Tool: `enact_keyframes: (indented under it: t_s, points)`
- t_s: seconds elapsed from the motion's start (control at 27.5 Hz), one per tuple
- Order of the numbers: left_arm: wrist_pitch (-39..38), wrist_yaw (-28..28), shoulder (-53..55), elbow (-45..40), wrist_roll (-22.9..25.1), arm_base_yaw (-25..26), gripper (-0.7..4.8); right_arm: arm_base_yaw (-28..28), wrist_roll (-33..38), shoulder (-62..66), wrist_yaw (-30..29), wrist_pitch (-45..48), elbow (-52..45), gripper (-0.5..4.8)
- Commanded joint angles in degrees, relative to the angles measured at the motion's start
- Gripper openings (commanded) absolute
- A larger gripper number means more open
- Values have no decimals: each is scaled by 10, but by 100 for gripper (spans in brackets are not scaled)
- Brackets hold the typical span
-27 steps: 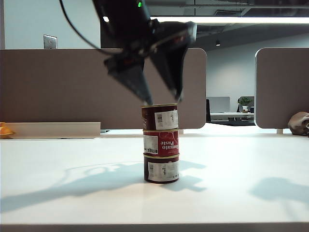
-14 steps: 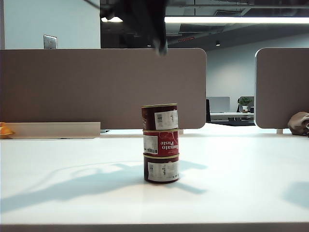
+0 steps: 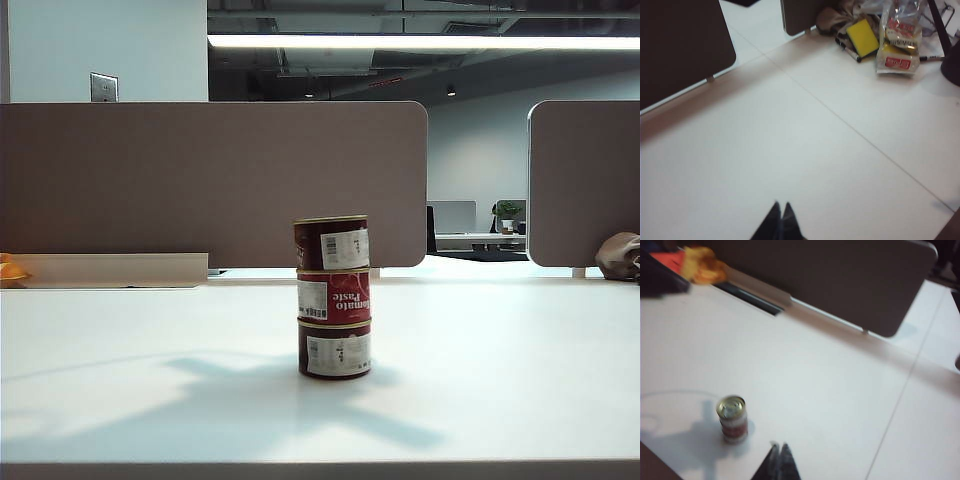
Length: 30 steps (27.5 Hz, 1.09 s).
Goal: Pick up the cans one by one and stack them together.
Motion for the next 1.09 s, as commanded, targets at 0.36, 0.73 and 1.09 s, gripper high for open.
enact_keyframes:
  t_s: [0.36,0.73,1.09]
  points:
    - [186,258,8,-116,78,33,-6,1,-37,-73,-96,312,-230,-7]
    - [270,367,29,-162,88,89,-1,1,-37,-83,-87,463,-368,26]
    - [270,362,29,-162,88,87,-1,1,-37,-83,-87,408,-370,26]
